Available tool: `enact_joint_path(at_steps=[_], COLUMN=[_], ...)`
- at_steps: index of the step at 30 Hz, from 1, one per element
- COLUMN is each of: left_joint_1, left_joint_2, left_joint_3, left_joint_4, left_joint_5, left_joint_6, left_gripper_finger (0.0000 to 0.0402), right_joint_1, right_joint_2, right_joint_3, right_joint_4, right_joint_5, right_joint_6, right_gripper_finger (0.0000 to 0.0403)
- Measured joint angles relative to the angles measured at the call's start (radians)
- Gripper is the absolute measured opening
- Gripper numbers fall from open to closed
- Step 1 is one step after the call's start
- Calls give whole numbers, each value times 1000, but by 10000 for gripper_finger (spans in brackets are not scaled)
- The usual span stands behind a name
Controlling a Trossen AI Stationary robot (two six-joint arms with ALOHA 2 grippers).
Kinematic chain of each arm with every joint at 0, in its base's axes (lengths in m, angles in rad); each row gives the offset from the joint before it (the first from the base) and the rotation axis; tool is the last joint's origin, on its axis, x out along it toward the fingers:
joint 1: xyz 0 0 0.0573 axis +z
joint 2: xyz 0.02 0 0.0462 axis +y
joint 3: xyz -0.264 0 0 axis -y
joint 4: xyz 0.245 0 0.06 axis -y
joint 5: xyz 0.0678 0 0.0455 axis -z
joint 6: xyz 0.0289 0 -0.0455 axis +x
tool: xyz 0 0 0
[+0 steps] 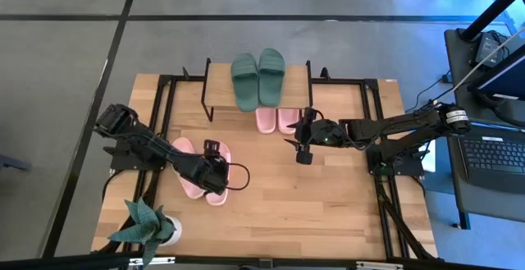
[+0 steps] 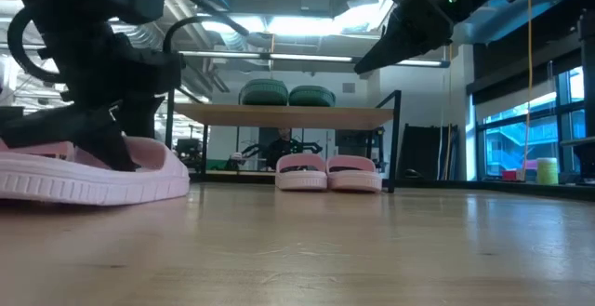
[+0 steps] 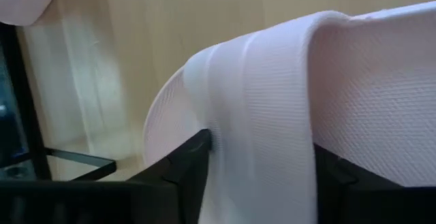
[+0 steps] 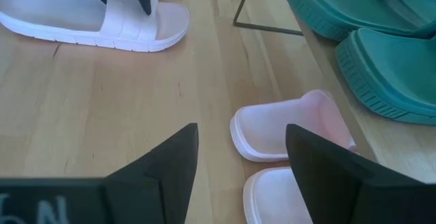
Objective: Pick and place slides into the shelf
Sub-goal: Put the pink slipper under the shelf
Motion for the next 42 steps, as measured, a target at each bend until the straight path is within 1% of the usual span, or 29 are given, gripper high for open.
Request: enact_joint_path(at_steps=[3, 8, 10, 12, 18, 20, 23, 27, 29, 35, 42], left_joint_1=[1, 14, 23, 35, 100, 127, 168, 209, 229, 283, 332], left_joint_2=[4, -9, -9, -9, -10, -10, -1, 25, 36, 99, 170], left_joint_3=[0, 7, 18, 34, 93, 105, 109, 111, 111, 110, 110], left_joint_4=[0, -12, -14, -23, -20, -3, 79, 226, 250, 317, 412], left_joint_5=[-11, -13, -16, -44, -178, -198, -211, -215, -219, -224, -226], left_joint_6=[0, 0, -1, -5, -4, 2, 47, 150, 182, 214, 297], left_gripper_finger=[120, 29, 10, 11, 6, 5, 4, 3, 2, 2, 1], right_joint_1=[0, -1, -1, -1, -1, -1, -1, -1, -1, -1, -1], right_joint_2=[0, 0, 0, 0, 0, 0, 0, 0, 0, 0, 0], right_joint_3=[0, 0, 0, 0, 0, 0, 0, 0, 0, 0, 0], right_joint_4=[-2, -5, -6, -7, -9, -10, -15, -32, -47, -90, -93], right_joint_5=[0, 0, 0, 0, 0, 0, 1, 1, 1, 1, 2], right_joint_6=[0, 0, 0, 0, 0, 0, 0, 0, 0, 7, 8], right_gripper_finger=[221, 221, 221, 221, 221, 221, 221, 221, 221, 221, 221])
